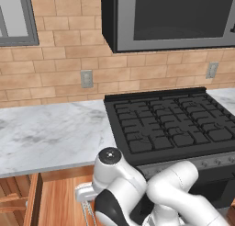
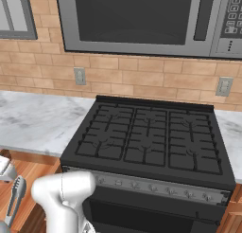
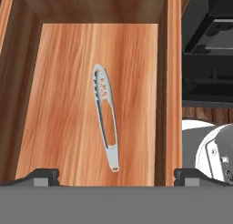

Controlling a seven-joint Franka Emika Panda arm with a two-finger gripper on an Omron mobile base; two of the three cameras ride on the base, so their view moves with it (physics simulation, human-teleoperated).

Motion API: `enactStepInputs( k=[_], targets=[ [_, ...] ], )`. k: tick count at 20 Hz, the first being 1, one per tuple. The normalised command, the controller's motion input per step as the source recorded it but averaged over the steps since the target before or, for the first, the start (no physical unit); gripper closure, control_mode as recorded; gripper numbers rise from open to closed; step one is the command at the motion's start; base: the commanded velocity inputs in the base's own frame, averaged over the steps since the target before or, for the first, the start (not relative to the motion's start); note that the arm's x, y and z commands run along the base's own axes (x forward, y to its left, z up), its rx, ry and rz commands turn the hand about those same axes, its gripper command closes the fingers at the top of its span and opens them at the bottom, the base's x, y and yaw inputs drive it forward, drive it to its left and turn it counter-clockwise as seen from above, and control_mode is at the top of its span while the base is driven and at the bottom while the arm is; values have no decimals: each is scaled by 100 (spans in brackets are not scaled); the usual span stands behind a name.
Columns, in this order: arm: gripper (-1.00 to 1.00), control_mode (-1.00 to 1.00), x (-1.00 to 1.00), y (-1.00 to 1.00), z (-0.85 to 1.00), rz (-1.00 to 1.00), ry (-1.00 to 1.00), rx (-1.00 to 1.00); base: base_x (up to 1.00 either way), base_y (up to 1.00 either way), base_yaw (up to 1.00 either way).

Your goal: Take the tongs from the drawer on the left and place them on the dining counter next to the tray containing the hot dog.

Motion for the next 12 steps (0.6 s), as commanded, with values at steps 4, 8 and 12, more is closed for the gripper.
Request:
enactStepInputs(
  k=[4,8,12],
  targets=[
    [-100,-100,41,9,-34,0,0,0,0,0,0],
    [-100,-100,33,15,-35,0,0,0,0,0,0],
    [-100,-100,18,19,-40,0,0,0,0,0,0]
  ],
)
